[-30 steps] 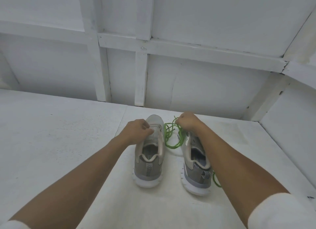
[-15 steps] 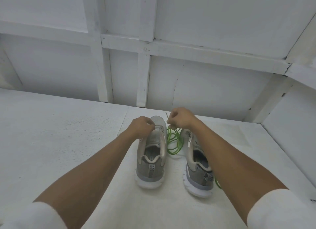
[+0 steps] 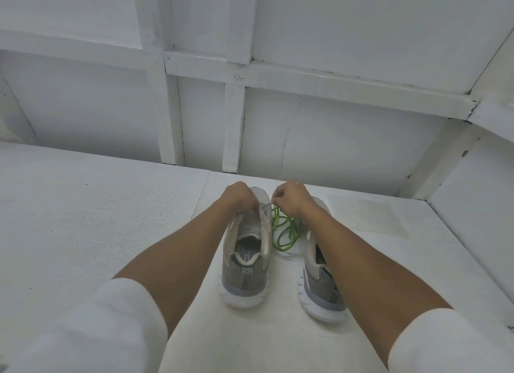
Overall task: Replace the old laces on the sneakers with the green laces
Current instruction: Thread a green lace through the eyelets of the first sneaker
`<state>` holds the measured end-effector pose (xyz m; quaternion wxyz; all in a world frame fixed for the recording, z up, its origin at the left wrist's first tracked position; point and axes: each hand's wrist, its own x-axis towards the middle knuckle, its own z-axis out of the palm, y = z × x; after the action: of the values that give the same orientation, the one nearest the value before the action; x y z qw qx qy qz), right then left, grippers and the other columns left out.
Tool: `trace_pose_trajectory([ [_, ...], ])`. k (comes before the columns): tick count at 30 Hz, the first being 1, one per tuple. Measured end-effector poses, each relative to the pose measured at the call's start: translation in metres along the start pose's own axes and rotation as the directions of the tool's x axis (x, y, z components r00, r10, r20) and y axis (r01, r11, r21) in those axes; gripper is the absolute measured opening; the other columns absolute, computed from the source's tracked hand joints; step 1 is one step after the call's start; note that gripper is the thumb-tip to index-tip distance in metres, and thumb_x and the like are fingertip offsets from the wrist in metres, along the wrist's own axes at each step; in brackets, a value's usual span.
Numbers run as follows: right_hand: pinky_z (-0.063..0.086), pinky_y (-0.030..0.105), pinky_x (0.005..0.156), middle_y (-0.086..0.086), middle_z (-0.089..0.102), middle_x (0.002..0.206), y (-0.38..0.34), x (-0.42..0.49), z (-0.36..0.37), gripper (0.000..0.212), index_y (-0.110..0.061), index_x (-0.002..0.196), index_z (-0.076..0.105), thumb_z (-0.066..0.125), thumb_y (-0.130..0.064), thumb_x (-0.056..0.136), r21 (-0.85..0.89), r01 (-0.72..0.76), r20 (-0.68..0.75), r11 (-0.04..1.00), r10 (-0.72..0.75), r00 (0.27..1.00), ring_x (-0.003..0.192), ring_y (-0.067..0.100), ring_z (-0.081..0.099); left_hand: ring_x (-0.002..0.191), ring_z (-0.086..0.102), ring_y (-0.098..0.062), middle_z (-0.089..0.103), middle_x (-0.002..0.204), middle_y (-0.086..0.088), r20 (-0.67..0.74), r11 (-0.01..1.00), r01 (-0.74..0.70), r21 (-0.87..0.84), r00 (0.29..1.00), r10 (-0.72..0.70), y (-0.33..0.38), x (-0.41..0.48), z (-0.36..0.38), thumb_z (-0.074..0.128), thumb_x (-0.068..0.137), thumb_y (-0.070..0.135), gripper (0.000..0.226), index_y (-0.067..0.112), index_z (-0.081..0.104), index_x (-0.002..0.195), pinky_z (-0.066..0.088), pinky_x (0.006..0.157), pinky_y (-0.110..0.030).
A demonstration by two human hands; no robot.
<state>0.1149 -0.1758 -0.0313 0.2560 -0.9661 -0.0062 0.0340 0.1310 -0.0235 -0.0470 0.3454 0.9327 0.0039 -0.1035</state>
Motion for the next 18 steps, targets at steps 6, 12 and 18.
trace_pose_trajectory([
  [6,0.041,0.023,0.073,0.006,0.071,0.101,0.0018,0.0049,0.0012,0.015,-0.012,0.093,0.073,0.059,-0.014,0.091,-0.001,0.027,0.011,1.0,-0.027,1.0,0.091,0.019,0.061,0.1,0.063,-0.022,0.071,0.101,-0.005,-0.022,1.0,0.008,-0.014,1.0,-0.008,-0.0009,0.0032,0.0035,0.073,0.08,0.017,0.015,0.014,0.077,0.095,0.053,0.085,-0.029],
  [12,0.041,0.023,0.074,0.005,0.071,0.102,-0.0004,0.0077,0.0004,0.014,-0.012,0.094,0.073,0.059,-0.012,0.091,-0.008,0.045,0.049,0.999,-0.045,0.998,0.093,0.019,0.062,0.099,0.064,-0.022,0.072,0.099,-0.005,-0.041,1.0,0.006,-0.026,0.999,-0.007,-0.0027,0.0043,0.0064,0.074,0.078,0.017,0.014,0.015,0.078,0.092,0.053,0.087,-0.031],
  [18,0.038,0.023,0.076,0.002,0.069,0.103,-0.0012,0.0067,0.0005,0.014,-0.012,0.098,0.071,0.058,-0.015,0.093,0.01,0.053,0.06,0.999,-0.053,0.997,0.09,0.015,0.056,0.097,0.064,-0.022,0.073,0.099,-0.005,-0.051,0.999,0.014,-0.041,0.999,-0.016,-0.0031,0.0045,0.0077,0.077,0.077,0.018,0.016,0.017,0.078,0.093,0.054,0.089,-0.032],
])
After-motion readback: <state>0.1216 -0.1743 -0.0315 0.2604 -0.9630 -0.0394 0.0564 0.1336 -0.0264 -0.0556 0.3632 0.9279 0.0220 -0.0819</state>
